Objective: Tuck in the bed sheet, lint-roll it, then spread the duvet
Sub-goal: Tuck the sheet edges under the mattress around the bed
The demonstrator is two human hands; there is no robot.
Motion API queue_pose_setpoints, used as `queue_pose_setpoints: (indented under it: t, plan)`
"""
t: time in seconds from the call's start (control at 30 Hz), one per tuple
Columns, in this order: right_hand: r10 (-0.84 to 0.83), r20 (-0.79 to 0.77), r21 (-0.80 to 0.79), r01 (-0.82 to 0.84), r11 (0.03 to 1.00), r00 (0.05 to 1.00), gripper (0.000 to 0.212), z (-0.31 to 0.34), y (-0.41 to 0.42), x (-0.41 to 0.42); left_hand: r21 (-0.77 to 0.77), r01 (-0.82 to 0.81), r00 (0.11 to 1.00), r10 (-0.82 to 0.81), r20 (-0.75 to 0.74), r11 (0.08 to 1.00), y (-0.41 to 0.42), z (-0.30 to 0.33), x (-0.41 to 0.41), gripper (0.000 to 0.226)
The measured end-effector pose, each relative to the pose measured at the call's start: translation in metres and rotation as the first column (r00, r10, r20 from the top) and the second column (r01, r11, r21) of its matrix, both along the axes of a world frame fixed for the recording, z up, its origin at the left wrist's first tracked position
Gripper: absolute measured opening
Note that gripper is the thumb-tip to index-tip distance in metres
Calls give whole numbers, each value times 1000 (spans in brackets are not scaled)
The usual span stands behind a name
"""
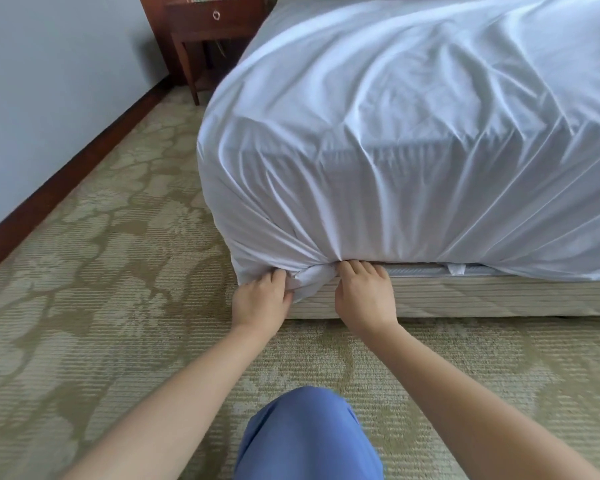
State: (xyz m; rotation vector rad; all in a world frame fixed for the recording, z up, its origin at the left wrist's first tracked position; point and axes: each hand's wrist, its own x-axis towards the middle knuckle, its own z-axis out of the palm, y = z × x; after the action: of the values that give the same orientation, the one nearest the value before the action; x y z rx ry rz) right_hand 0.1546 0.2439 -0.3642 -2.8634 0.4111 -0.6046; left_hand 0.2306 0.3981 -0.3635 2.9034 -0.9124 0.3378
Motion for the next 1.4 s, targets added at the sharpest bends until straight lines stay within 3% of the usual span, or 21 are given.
queue_pose_setpoints:
  t: [0.1, 0.17, 0.37, 0.53, 0.63, 0.7, 0.73, 0.77, 0.83, 0.87, 0.9, 0.93, 0.97, 1.0, 1.07, 1.17, 1.27, 1.4]
  plan:
    - [-48, -11, -33, 47, 998, 999, 28, -3, 6, 4, -7, -51, 998, 51, -23, 999, -1, -9, -2, 35]
    - [-53, -15, -61, 52, 997, 999, 29, -6, 8, 6, -58, -31, 999, 29, -23, 998, -3, -12, -3, 23]
    - [-88, 9, -91, 89, 992, 996, 35, -12, 11, 4, -311, -90, 996, 90, -13, 946, 3, -6, 1, 13]
    - [-118, 7, -77, 118, 990, 993, 53, -18, 24, 2, -548, -12, 1000, 24, 16, 836, -2, 7, 4, 35]
    - [-43, 106, 14, 42, 999, 993, 49, -24, 41, -2, -661, 86, 995, -103, 13, 745, 1, 5, 3, 29]
    - [70, 165, 48, -78, 996, 984, 37, -23, 52, -3, -754, 41, 986, -151, -77, 655, 5, 3, -2, 8]
    - [118, 121, 72, -127, 989, 986, 32, -20, 55, -3, -812, -80, 967, -152, -203, 579, 6, 4, -5, 7]
    - [142, 38, 113, -145, 983, 989, 27, -16, 54, -1, -840, -284, 908, -153, -391, 462, 6, 7, -6, 16]
    - [88, -192, 319, -23, 948, 977, 19, -13, 47, 4, -734, -675, 682, -312, -662, 80, 7, 15, -2, 18]
    - [40, -255, 510, 99, 855, 966, 20, -11, 43, 7, -612, -785, 590, -409, -696, -91, 8, 19, 1, 17]
    - [6, -281, 732, 211, 648, 960, 22, -8, 39, 10, -484, -848, 524, -477, -705, -217, 10, 22, 5, 14]
    - [-19, -273, 891, 261, 371, 962, 23, -7, 36, 15, -379, -879, 476, -511, -716, -289, 12, 23, 9, 9]
    - [-20, -260, 958, 260, 120, 965, 24, -5, 35, 20, -317, -893, 444, -523, -728, -318, 14, 23, 12, 5]
    - [-5, -241, 968, 240, -66, 970, 23, -3, 37, 24, -282, -905, 416, -530, -739, -318, 14, 24, 14, 10]
    - [27, -199, 938, 199, -283, 980, 17, 1, 42, 28, -234, -928, 358, -531, -768, -289, 14, 21, 18, 19]
    - [37, -167, 907, 168, -386, 985, 11, 8, 49, 31, -212, -949, 305, -512, -803, -233, 10, 27, 19, 18]
    - [6, -195, 906, 182, -382, 981, 8, 13, 50, 33, -230, -948, 313, -514, -798, -221, 8, 34, 20, 16]
    - [-46, -163, 915, 133, -382, 986, 7, 21, 46, 32, -196, -959, 283, -647, -708, -205, 9, 47, 16, 14]
